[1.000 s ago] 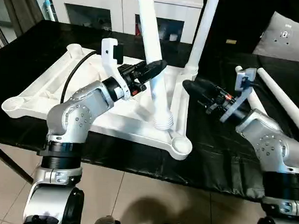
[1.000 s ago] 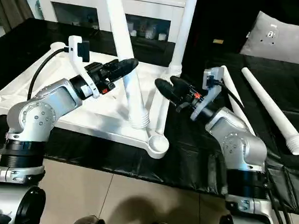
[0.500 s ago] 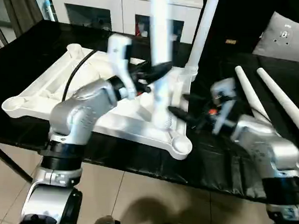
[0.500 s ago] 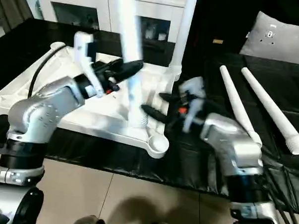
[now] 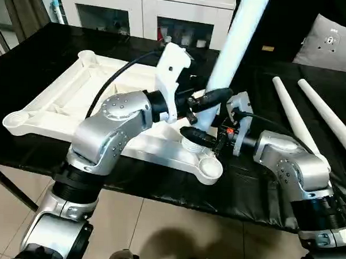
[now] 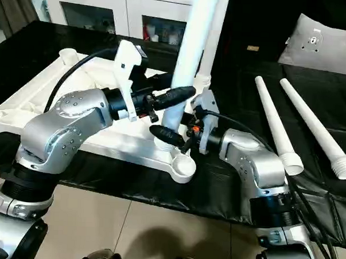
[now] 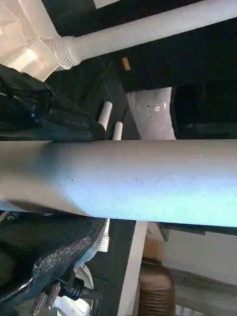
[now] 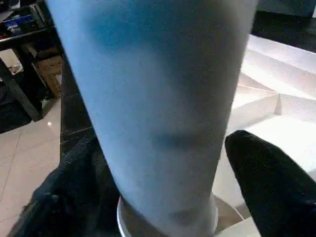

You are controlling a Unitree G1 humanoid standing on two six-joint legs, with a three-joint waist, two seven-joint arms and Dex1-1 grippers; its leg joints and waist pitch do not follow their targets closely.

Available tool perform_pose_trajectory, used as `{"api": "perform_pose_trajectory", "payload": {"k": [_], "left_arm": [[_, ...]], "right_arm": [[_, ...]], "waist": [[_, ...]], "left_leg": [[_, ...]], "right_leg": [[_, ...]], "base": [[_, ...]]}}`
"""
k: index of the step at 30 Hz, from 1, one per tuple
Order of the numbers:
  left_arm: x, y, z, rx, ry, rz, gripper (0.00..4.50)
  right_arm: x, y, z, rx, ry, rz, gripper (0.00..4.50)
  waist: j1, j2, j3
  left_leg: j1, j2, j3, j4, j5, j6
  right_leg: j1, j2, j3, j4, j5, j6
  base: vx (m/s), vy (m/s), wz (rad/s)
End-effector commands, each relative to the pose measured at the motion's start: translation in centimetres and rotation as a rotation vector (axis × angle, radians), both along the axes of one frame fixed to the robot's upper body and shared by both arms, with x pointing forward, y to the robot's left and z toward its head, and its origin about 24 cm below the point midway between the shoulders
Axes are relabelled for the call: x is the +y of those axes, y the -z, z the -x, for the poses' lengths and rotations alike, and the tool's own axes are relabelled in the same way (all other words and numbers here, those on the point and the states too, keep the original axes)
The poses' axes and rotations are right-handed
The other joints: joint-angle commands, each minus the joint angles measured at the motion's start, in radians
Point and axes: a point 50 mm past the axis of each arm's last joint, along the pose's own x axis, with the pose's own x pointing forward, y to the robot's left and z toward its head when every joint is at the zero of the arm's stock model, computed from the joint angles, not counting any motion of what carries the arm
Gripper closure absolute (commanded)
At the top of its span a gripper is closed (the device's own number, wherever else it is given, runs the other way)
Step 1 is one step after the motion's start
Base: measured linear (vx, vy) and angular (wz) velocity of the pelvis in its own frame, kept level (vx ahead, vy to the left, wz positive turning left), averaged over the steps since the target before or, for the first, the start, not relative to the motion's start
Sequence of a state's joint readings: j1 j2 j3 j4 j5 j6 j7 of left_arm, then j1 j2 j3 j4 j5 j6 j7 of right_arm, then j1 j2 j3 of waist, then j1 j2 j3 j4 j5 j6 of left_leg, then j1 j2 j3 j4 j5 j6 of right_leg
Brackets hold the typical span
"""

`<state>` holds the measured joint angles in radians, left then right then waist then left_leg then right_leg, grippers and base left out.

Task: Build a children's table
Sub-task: Pick table leg

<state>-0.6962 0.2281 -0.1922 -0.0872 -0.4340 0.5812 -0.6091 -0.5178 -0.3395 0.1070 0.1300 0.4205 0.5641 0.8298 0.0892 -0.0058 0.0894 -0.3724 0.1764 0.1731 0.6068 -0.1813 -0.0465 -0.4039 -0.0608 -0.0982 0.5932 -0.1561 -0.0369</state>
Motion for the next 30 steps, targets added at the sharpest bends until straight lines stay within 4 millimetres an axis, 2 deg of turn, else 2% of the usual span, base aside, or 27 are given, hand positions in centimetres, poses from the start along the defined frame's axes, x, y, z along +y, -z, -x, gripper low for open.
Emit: {"api": "perform_pose_trajectory", "payload": {"k": [1,5,6,16,23,25,26,30], "left_arm": [[-0.1,-0.6,0.3,-0.036,0.017,-0.001,2.69],[-0.1,-0.5,0.3,-0.034,0.022,-0.003,2.69],[-0.1,-0.5,0.3,-0.032,0.024,-0.002,2.69],[0.1,-0.8,0.1,-0.006,0.017,0.032,2.69],[0.4,-0.5,0.0,-0.001,-0.002,0.009,2.69],[0.3,-0.6,0.3,0.019,0.042,0.030,2.69],[0.2,-0.8,0.7,0.030,0.084,0.050,2.13],[-0.1,-0.8,1.4,0.035,0.148,0.052,1.78]], "right_arm": [[0.1,-0.5,-0.3,-0.016,0.004,0.004,1.05],[0.1,-0.5,-0.4,-0.020,0.007,0.000,1.39],[0.1,-0.5,-0.4,-0.023,0.010,-0.002,1.61],[0.3,-0.4,-0.4,-0.016,0.003,-0.026,2.37],[0.2,-0.4,-0.4,-0.018,0.000,-0.033,2.52],[0.2,-0.3,-0.4,-0.016,0.002,-0.032,2.53],[0.1,-0.2,-0.3,-0.015,0.003,-0.031,2.54],[0.1,-0.1,-0.3,-0.012,0.008,-0.029,2.54]], "waist": [[0.001,-0.011,-0.083],[0.000,-0.012,-0.083],[0.000,-0.012,-0.084],[0.001,-0.012,-0.085],[0.002,-0.010,-0.087],[0.002,-0.010,-0.087],[0.002,-0.010,-0.088],[0.002,-0.008,-0.087]], "left_leg": [[0.008,0.048,-0.017,-0.063,-0.117,0.041],[0.008,0.048,-0.016,-0.063,-0.122,0.038],[0.008,0.048,-0.016,-0.063,-0.122,0.038],[0.008,0.049,-0.016,-0.063,-0.119,0.038],[0.008,0.049,-0.017,-0.063,-0.117,0.038],[0.008,0.049,-0.017,-0.063,-0.114,0.039],[0.008,0.049,-0.017,-0.062,-0.110,0.039],[0.008,0.050,-0.017,-0.063,-0.114,0.038]], "right_leg": [[0.059,-0.088,0.057,-0.075,-0.350,-0.105],[0.059,-0.088,0.057,-0.075,-0.352,-0.109],[0.060,-0.088,0.057,-0.075,-0.351,-0.108],[0.061,-0.089,0.057,-0.073,-0.339,-0.115],[0.061,-0.088,0.057,-0.072,-0.330,-0.118],[0.061,-0.088,0.058,-0.071,-0.324,-0.119],[0.061,-0.088,0.058,-0.070,-0.313,-0.125],[0.061,-0.089,0.058,-0.069,-0.315,-0.132]], "base": [[0.000,0.000,0.00],[0.000,0.000,0.00],[0.000,0.000,0.00],[0.000,0.000,0.00],[0.000,0.000,0.00],[0.000,0.000,0.00],[0.000,0.000,0.00],[0.000,0.000,0.00]]}}
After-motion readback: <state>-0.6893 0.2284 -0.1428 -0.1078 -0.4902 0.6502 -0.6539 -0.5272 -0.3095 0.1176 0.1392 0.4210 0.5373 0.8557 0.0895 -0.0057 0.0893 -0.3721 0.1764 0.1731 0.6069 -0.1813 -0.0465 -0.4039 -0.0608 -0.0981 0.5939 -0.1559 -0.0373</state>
